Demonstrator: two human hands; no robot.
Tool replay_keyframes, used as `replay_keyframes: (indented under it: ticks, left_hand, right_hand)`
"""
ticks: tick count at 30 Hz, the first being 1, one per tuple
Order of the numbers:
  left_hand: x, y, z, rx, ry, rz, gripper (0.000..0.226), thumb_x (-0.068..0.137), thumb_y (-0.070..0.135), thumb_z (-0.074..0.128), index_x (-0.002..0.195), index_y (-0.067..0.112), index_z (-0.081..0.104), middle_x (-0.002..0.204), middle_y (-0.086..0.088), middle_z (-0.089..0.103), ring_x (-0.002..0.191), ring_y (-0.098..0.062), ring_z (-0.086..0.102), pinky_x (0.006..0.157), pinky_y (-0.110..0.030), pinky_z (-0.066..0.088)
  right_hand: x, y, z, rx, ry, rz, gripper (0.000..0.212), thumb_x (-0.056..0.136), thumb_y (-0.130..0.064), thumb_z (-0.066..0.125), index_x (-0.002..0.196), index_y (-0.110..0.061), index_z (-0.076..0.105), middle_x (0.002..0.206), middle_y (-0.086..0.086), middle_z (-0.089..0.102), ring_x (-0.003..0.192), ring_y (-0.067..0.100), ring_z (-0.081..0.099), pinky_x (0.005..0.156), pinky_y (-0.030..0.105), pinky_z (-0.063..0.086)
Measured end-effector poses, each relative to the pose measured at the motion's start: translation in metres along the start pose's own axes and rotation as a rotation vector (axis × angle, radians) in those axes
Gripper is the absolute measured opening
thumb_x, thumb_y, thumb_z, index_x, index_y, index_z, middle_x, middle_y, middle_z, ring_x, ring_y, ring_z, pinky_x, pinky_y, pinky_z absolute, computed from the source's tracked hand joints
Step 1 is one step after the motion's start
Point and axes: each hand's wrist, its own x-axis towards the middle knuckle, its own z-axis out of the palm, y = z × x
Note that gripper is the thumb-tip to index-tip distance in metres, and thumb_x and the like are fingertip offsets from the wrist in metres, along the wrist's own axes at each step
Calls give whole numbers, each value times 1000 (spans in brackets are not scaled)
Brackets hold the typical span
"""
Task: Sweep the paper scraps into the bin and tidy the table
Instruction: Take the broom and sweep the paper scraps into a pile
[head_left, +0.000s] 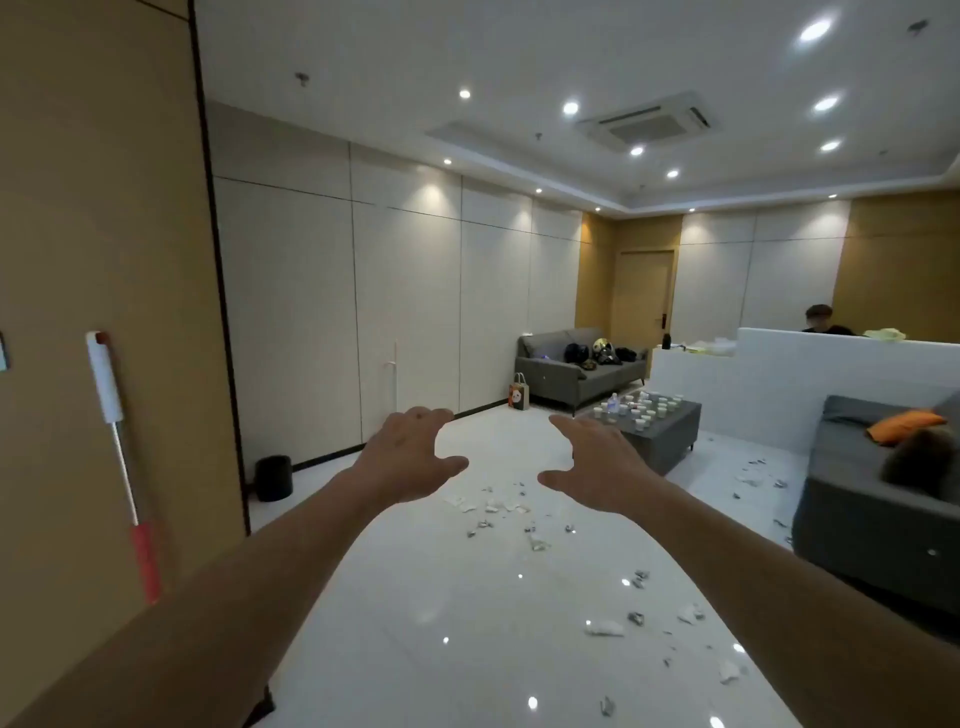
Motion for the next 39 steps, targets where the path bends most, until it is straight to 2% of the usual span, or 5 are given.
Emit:
replay_keyframes:
  ticks: [5, 13, 24, 32, 39]
  left_hand:
    - [100, -66, 28, -55, 0, -87, 69, 82, 54, 62, 143, 31, 39, 148, 1, 42, 134, -23, 36, 107, -41, 34]
    - [223, -152, 109, -56, -57, -143, 68, 81, 52, 64, 143, 32, 40, 147, 3, 41, 135, -19, 33, 103, -33, 31]
    - [481, -251, 204, 123, -75, -183, 67, 83, 52, 62, 143, 38, 36, 148, 7, 38, 135, -19, 31, 104, -35, 32]
    - [644, -337, 278, 119, -137, -255, 70, 82, 55, 61, 144, 36, 35, 148, 6, 39, 135, -19, 31, 104, -37, 35]
    - [788, -435, 367, 58, -135, -249, 67, 79, 54, 62, 140, 40, 38, 139, 6, 45, 127, -19, 38, 95, -33, 37]
  right_hand:
    - [109, 2, 33, 44, 16, -7, 85, 86, -49, 68, 155, -26, 23, 156, 3, 36, 141, 29, 32, 112, 43, 32]
    - [270, 36, 126, 82, -88, 29, 84, 87, -48, 67, 155, -27, 22, 155, 4, 36, 141, 29, 32, 111, 42, 32]
    - [561, 121, 232, 96, -143, -15, 85, 87, -49, 67, 155, -26, 22, 154, 4, 38, 138, 29, 36, 109, 42, 36]
    - [750, 151, 297, 131, -192, -29, 82, 87, -49, 67, 154, -25, 25, 152, 5, 42, 136, 29, 38, 108, 40, 36]
    - [922, 170, 387, 87, -197, -41, 82, 87, -50, 67, 154, -25, 26, 152, 5, 42, 136, 29, 40, 108, 40, 38]
